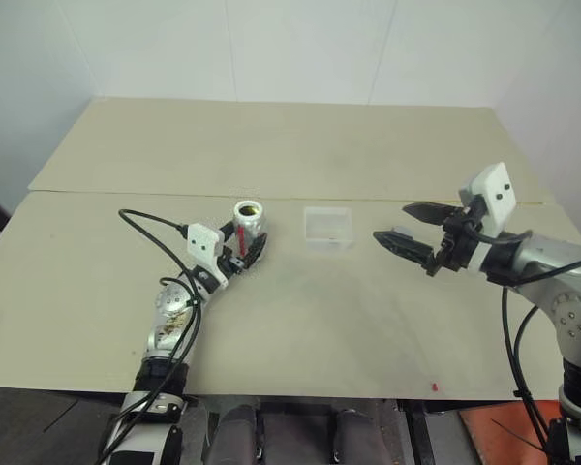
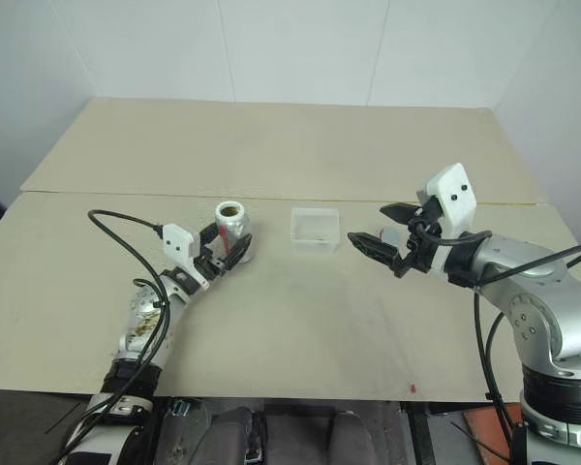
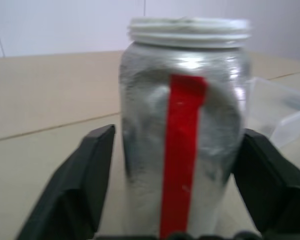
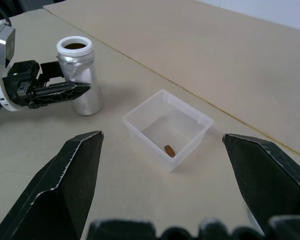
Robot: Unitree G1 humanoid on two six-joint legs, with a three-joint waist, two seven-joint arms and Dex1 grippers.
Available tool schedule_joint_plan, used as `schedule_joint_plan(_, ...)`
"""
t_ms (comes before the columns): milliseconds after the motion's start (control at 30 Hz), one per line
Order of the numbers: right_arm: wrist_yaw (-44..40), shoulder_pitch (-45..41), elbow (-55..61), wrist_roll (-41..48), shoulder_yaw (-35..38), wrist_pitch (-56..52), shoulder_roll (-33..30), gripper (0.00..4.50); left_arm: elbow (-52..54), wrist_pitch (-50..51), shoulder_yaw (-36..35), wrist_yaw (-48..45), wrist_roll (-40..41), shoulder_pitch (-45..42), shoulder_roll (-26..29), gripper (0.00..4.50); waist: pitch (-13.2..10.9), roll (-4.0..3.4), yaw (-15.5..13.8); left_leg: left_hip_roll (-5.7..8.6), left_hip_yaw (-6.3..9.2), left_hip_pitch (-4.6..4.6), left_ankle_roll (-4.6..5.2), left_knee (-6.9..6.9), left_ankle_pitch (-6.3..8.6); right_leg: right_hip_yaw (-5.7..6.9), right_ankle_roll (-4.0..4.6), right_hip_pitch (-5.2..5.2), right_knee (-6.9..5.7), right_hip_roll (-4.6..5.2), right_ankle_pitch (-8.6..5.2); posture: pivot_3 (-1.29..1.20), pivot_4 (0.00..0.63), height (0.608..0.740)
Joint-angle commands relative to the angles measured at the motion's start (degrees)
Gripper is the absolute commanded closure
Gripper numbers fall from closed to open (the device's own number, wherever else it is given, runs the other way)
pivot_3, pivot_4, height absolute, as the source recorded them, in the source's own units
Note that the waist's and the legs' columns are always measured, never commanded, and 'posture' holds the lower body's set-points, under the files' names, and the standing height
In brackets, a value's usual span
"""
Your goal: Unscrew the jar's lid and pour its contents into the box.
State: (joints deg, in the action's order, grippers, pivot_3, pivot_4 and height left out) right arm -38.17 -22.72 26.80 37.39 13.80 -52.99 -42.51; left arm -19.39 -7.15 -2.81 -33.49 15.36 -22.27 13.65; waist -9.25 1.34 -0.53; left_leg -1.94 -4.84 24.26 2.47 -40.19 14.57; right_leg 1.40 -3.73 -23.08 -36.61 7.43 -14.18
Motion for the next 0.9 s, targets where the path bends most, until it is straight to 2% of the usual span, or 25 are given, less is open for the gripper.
schedule_joint_plan(33,0.20,-0.12,1.86,1.09,1.29,0.88,-0.79,0.00,4.49,1.41,0.01,-0.45,-0.26,1.31,1.35,0.05,0.00,0.00,-0.02,0.00,0.00,0.01,-0.02,0.02,-0.01,0.00,0.00,-0.02,0.03,0.00,0.00,0.00,0.150,0.740)
schedule_joint_plan(233,0.34,0.28,2.15,0.89,1.02,1.24,-0.52,0.00,13.13,7.41,0.41,-2.43,0.67,6.71,5.20,0.05,0.00,0.00,-0.05,0.00,-0.01,0.03,-0.11,0.12,-0.06,0.00,0.00,0.01,0.23,0.00,0.00,0.00,0.150,0.740)
schedule_joint_plan(300,0.43,0.84,2.69,1.06,1.31,0.98,-0.65,0.00,18.59,11.09,0.00,-4.99,2.42,10.39,8.50,0.05,0.00,-0.01,0.04,-0.01,-0.01,0.02,-0.05,0.13,-0.03,0.00,0.00,0.01,0.40,0.00,0.00,0.00,0.150,0.740)
schedule_joint_plan(467,-1.17,3.87,3.72,1.44,2.68,0.79,-2.49,0.00,31.12,19.06,-3.61,-15.78,9.25,20.03,21.05,0.05,0.01,-0.03,0.48,-0.06,-0.03,0.01,-0.07,0.32,-0.04,-0.03,0.01,-0.08,0.41,0.00,-0.01,0.00,0.150,0.740)
schedule_joint_plan(567,-3.03,5.75,3.48,1.28,3.14,1.52,-4.41,0.00,36.21,22.44,-8.48,-24.11,15.80,23.80,29.44,0.05,0.01,-0.04,0.37,-0.09,-0.04,0.01,-0.05,0.33,-0.02,-0.04,0.03,-0.09,0.50,0.00,0.00,0.00,0.150,0.740)
schedule_joint_plan(700,-6.99,7.88,1.77,0.32,3.54,3.48,-7.75,0.00,35.19,24.83,-14.38,-33.07,22.51,21.16,37.24,0.05,0.02,-0.05,-0.02,-0.06,-0.05,-0.10,0.01,0.32,0.02,-0.03,0.08,0.00,0.53,0.02,0.02,0.00,0.150,0.740)
schedule_joint_plan(900,-10.80,9.25,0.07,0.03,3.86,5.81,-10.78,0.00,29.00,26.35,-16.92,-39.62,25.09,13.56,42.64,0.05,0.02,-0.05,0.02,-0.03,-0.09,-0.11,-0.01,0.35,0.01,-0.04,0.08,-0.03,0.56,0.01,0.02,0.00,0.150,0.740)
